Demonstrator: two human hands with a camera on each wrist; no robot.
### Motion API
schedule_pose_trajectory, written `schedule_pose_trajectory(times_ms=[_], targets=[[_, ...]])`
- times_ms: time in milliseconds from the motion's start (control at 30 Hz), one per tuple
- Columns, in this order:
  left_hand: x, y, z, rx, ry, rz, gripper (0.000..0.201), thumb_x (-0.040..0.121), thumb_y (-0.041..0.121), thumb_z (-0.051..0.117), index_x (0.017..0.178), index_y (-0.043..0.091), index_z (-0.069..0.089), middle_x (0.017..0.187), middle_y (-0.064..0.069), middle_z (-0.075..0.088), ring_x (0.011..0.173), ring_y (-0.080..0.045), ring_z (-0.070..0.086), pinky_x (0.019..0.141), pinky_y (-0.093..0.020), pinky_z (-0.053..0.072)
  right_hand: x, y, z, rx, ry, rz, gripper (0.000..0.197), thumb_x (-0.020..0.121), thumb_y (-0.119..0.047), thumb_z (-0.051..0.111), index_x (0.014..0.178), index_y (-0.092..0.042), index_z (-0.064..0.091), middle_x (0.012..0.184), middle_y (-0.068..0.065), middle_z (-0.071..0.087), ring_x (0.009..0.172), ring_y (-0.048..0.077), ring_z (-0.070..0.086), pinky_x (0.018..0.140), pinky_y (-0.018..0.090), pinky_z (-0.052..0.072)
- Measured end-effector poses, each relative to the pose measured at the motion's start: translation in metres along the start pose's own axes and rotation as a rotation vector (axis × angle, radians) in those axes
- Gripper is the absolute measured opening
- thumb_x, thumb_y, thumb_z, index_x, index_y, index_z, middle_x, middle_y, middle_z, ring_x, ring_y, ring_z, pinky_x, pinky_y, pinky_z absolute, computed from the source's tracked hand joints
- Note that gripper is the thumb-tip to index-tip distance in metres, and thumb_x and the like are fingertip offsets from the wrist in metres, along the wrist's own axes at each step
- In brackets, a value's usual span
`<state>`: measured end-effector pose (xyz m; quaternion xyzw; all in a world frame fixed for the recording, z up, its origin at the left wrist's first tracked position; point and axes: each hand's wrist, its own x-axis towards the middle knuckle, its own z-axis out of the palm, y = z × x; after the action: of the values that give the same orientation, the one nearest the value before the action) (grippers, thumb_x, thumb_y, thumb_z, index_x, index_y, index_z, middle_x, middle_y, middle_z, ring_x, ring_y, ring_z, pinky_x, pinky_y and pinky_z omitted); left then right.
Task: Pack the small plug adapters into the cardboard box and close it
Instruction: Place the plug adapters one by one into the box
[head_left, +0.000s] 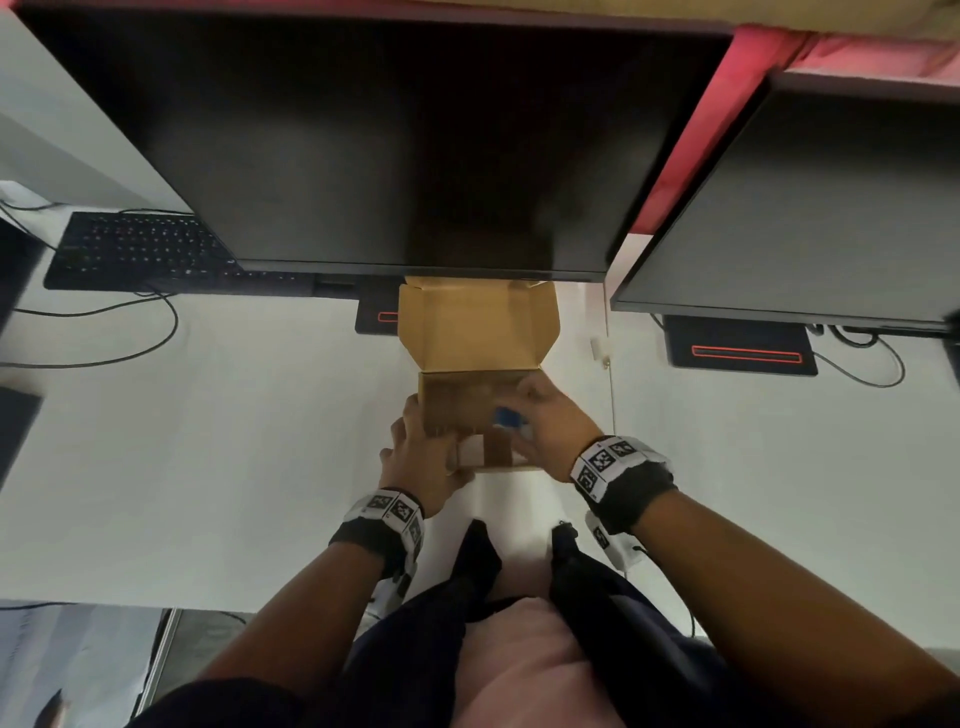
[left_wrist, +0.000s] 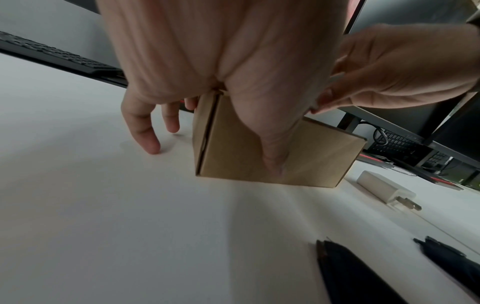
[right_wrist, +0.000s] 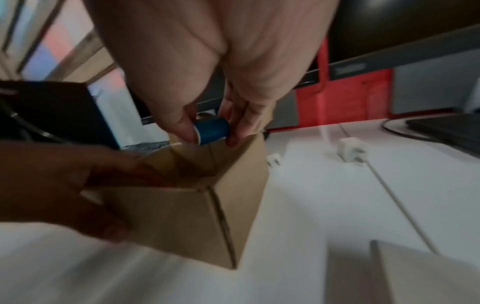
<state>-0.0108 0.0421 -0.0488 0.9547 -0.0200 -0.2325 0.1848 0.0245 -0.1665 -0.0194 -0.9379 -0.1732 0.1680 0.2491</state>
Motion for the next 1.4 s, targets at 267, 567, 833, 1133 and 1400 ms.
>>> schedule_pose_trajectory(times_ms=[267,567,833,1133,1400], targets=[[0.001,-0.002,0.003,-0.018,0.021,-0.003,0.068,0.074,0.051,0.077,0.135,0.042,0.048,0.148,-0.003,0.004,0.13,-0.033,0.025,0.101,-0.055,0.04,0.027,-0.02,0.017,-0.501,-0.269,-0.017,0.007,0.084,-0.014,0.069,0.089,-0.017,0.071,0.101,0.003,0.069,0.1,0.025,0.063,0.095,0.037,0.045],[-0.002,0.0,0.0,-0.011,0.012,0.021,0.056,0.074,0.052,0.075,0.124,0.052,0.049,0.149,-0.004,0.005,0.132,-0.035,0.024,0.102,-0.059,0.04,0.017,0.0,0.014,-0.328,-0.135,-0.149,0.019,0.082,-0.01,0.065,0.093,-0.021,0.074,0.103,0.002,0.069,0.099,0.028,0.06,0.085,0.039,0.05],[0.002,-0.004,0.005,0.013,-0.004,0.021,0.071,0.074,0.051,0.075,0.136,0.05,0.039,0.152,-0.007,0.0,0.134,-0.037,0.026,0.104,-0.059,0.038,-0.04,0.071,-0.02,0.081,0.221,0.427,0.017,0.093,-0.023,0.062,0.109,-0.021,0.066,0.111,0.006,0.064,0.092,0.019,0.062,0.081,0.029,0.047],[0.004,-0.005,0.006,0.031,-0.012,0.017,0.074,0.073,0.052,0.073,0.136,0.047,0.034,0.151,-0.007,0.002,0.132,-0.036,0.028,0.102,-0.058,0.04,-0.072,0.085,0.014,0.018,-0.139,0.668,0.07,0.073,-0.059,0.073,0.131,-0.027,0.05,0.123,0.005,0.063,0.106,0.026,0.062,0.088,0.038,0.053],[0.001,-0.001,0.0,-0.026,-0.005,0.025,0.098,0.068,0.051,0.076,0.145,0.046,0.014,0.149,-0.008,0.011,0.13,-0.04,0.034,0.098,-0.062,0.042,-0.048,0.057,-0.009,0.211,0.232,0.527,0.065,0.071,-0.026,0.082,0.126,-0.022,0.047,0.1,0.002,0.062,0.083,0.021,0.063,0.073,0.027,0.05]])
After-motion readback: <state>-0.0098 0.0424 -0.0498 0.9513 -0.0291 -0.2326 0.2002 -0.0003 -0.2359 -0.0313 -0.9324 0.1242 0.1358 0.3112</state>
